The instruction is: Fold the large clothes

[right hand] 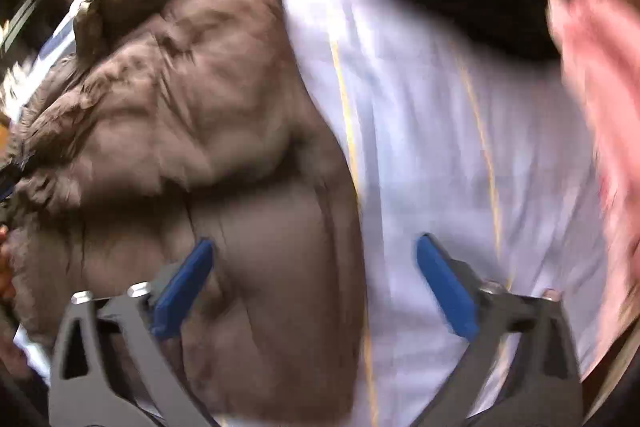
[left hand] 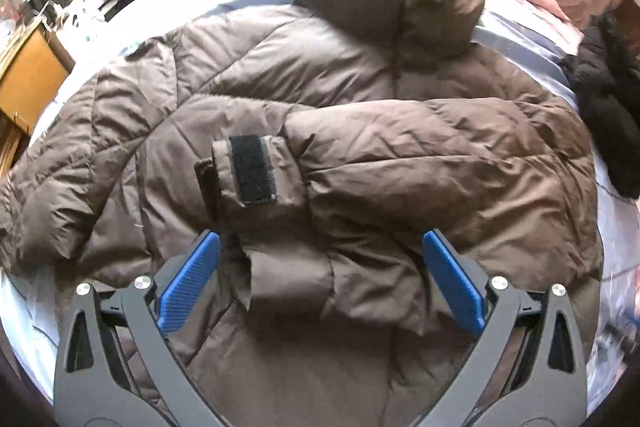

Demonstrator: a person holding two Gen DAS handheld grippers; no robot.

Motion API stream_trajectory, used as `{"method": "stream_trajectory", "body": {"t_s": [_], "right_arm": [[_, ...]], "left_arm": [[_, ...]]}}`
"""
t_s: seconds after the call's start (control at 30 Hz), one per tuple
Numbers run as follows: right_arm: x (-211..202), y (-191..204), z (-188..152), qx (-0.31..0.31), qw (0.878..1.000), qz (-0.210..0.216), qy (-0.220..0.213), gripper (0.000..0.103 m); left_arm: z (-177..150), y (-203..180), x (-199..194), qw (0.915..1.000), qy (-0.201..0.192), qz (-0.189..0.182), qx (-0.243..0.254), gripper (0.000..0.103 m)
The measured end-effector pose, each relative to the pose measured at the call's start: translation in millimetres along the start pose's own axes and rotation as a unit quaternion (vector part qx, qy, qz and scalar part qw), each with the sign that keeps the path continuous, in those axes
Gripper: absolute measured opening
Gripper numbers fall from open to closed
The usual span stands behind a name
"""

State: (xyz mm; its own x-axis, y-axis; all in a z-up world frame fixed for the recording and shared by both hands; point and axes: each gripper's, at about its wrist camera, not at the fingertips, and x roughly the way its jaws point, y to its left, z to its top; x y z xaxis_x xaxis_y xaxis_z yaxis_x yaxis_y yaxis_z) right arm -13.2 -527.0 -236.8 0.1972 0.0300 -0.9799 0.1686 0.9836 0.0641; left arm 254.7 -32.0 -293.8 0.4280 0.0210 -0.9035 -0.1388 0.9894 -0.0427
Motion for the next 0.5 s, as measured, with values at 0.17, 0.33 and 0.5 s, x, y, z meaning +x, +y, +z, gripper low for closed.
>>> {"method": "stream_trajectory", "body": {"t_s": [0.17, 0.33, 0.5], "right_arm": [[69.4, -19.4, -76.0, 0.098, 0.977, 0.124, 0.142, 0.102], [38.7, 7.3, -109.4, 0.143, 0.969, 0.182, 0.081, 0.022], [-18.1, 33.5, -120.4, 0.119, 0.975, 0.176, 0.064, 0.018]], "left_arm": [[-20.1, -1.7, -21.2, 0.9999, 0.001, -0.006, 0.016, 0.101], [-44.8, 4.4, -53.1, 0.9989, -0.003, 0.0, 0.047, 0.101], [-48.6, 37.7, -73.1, 0.9985, -0.013, 0.03, 0.044, 0.101]]}}
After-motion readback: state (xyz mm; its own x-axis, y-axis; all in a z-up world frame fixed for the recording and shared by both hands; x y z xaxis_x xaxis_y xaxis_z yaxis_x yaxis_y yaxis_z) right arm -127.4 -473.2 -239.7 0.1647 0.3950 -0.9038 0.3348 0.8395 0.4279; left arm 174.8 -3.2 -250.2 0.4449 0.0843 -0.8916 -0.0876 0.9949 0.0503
